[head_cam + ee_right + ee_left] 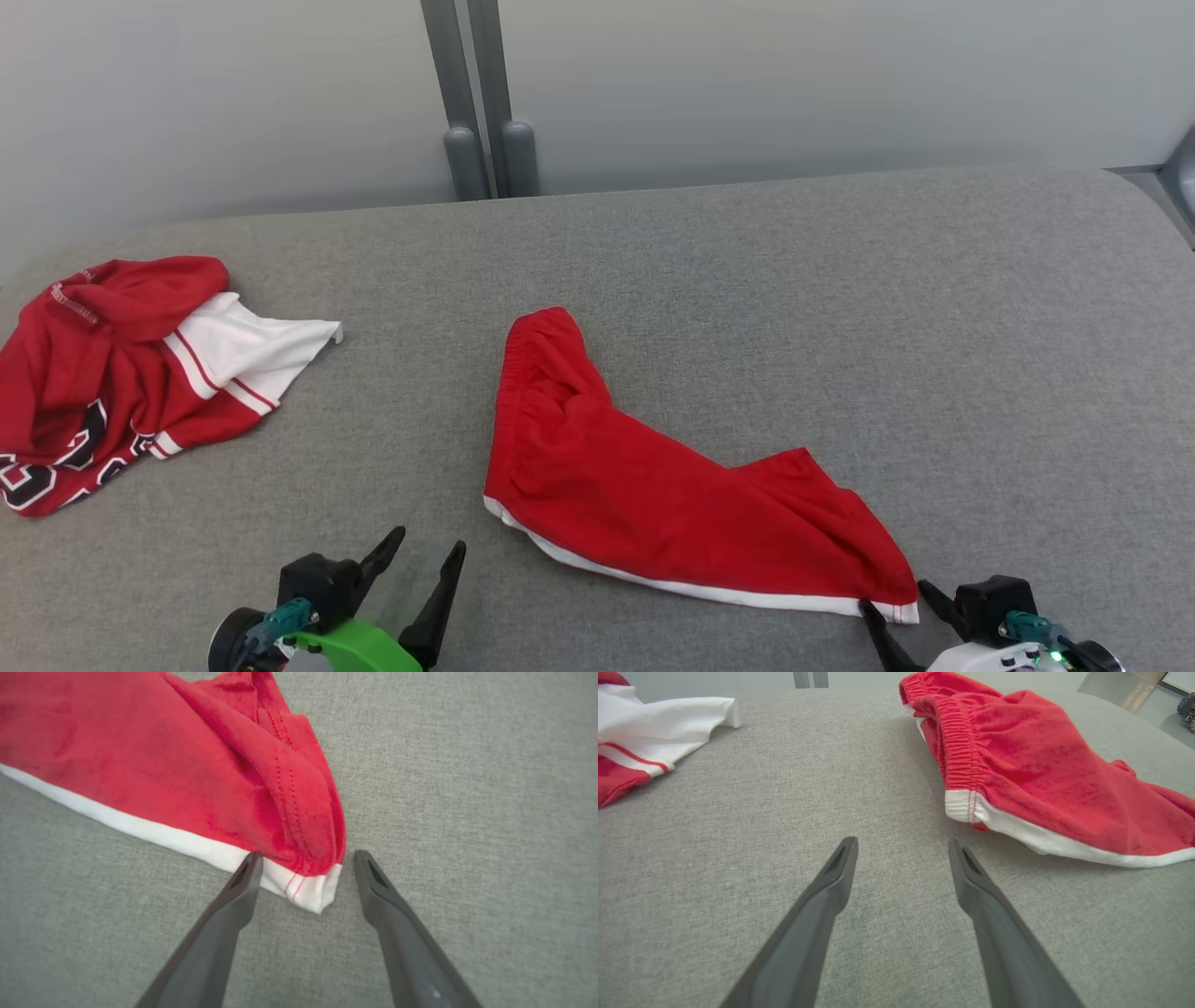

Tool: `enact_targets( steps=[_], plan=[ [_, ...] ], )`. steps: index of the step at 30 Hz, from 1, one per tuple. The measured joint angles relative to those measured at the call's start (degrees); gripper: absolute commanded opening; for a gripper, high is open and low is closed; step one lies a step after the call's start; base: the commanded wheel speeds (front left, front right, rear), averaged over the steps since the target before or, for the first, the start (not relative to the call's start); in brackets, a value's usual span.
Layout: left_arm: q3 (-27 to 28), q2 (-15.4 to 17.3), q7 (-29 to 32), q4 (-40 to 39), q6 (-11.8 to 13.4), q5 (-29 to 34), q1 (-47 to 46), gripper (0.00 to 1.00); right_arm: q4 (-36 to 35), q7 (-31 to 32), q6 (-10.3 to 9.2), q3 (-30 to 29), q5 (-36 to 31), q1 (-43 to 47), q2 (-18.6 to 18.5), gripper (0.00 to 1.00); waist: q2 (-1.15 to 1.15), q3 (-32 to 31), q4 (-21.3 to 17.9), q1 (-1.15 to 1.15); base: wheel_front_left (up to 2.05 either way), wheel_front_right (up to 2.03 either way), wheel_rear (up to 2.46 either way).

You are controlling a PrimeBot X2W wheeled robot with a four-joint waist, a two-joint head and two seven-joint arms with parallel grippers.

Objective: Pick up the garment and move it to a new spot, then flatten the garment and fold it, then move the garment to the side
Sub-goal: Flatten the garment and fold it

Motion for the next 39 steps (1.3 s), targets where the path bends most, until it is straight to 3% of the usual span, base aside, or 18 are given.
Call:
enact_targets(
  steps=[22, 23, 24, 25, 26, 28, 29, 30, 39],
  plan=[
    [-25.1, 7.0, -0.1, 4.3, 0.0, -12.2, -17.5, 0.99, 1.0, -2.0, 0.08, 2.3, 1.7, -4.9, -0.7, 1.0, 0.0, 5.2, -2.0, 0.0, 0.0, 0.0, 0.0],
    [-25.8, 7.0, -0.1, 4.4, 0.0, -13.1, -17.8, 0.78, 1.1, -2.0, 0.08, 2.4, 1.9, -5.0, -0.7, 1.0, 0.0, 5.3, -2.1, 0.0, 0.0, 0.0, 0.0],
    [-26.6, 7.0, -0.1, 4.7, 0.0, -14.0, -18.0, 0.38, 1.2, -2.0, 0.07, 2.6, 2.4, -5.1, -0.6, 1.0, 0.0, 5.3, -2.2, 0.0, 0.0, 0.0, 0.0],
    [-27.7, 7.0, -0.1, 4.9, 0.0, -14.6, -18.2, 0.24, 1.2, -1.9, 0.05, 3.0, 3.0, -5.3, -0.6, 0.91, 0.0, 5.3, -2.3, 0.0, 0.0, 0.0, 0.0],
    [-28.4, 7.1, -0.2, 5.2, 0.0, -15.3, -18.4, 0.0, 1.3, -1.7, 0.05, 3.4, 3.5, -5.4, -0.7, 0.58, 0.0, 5.3, -2.4, 0.0, 0.0, 0.0, 0.0],
    [-29.9, 7.5, -0.6, 5.7, 0.0, -16.8, -18.8, 0.0, 1.4, -1.6, 0.04, 4.2, 4.3, -5.8, -0.9, 0.24, 0.0, 5.2, -2.5, 0.0, 0.0, 0.0, 0.0],
    [-30.4, 7.7, -0.8, 5.9, 0.0, -17.2, -19.0, 0.0, 1.4, -1.6, 0.04, 4.4, 4.9, -6.0, -1.0, 0.16, 0.0, 5.2, -2.5, 0.0, 0.0, 0.0, 0.0],
    [-30.9, 7.8, -1.1, 6.0, 0.0, -17.5, -19.2, 0.0, 1.4, -1.6, 0.04, 4.8, 5.4, -6.2, -1.2, 0.0, 0.0, 5.1, -2.6, 0.0, 0.0, 0.0, 0.0],
    [-34.0, 9.1, -2.7, 4.5, 0.0, -19.9, -21.1, 0.0, -0.4, -2.7, 0.04, 7.2, 11.0, -6.3, -5.0, 0.0, 0.0, 4.3, -2.0, 0.0, 0.0, 0.0, 0.0]
  ],
)
